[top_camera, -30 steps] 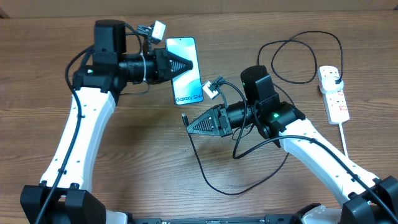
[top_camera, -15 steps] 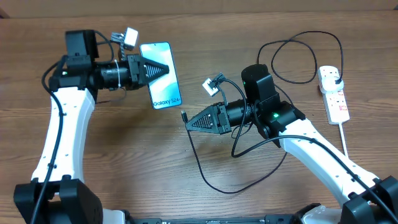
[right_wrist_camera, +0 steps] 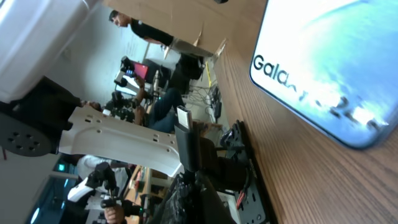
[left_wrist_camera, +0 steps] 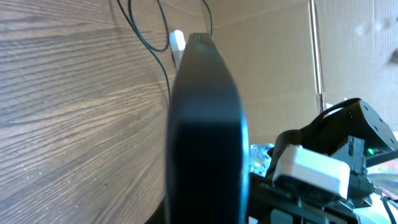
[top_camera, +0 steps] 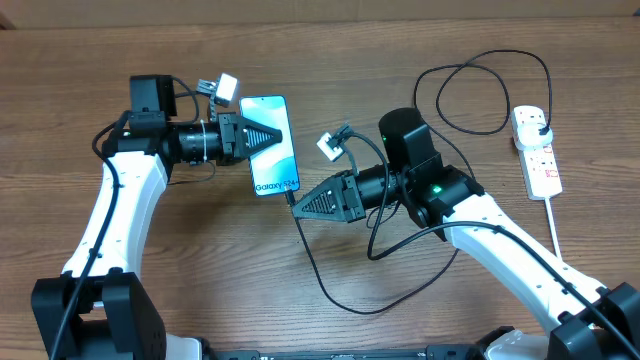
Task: Plug charger to phone and switch on socket
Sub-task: 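Bring the connector toward the phone's bottom edge with the right gripper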
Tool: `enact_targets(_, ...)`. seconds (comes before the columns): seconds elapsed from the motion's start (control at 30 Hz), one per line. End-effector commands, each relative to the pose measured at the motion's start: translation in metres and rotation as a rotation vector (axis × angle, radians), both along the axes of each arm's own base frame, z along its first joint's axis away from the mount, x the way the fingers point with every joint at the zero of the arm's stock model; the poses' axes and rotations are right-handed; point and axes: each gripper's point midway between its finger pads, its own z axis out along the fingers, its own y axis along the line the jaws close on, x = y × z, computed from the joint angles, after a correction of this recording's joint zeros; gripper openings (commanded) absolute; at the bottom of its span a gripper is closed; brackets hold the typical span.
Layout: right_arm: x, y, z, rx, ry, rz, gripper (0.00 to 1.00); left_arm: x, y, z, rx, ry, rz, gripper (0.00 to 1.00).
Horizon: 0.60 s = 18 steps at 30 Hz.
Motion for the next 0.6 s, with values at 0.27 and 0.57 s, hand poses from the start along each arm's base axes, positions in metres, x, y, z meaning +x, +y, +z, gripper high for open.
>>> enact_targets(0.27,-0.004,0.004,-0.002,-0.053,0.023,-0.02,0.04,-0.002,-0.004,0.005,-0.022,-0.034,-0.027,0.04)
enact_targets(0.57,-0.012,0.012,-0.012,-0.104,0.03,-0.028,0.04,-0.001,-0.004,0.005,-0.022,-0.036,-0.027,0.04)
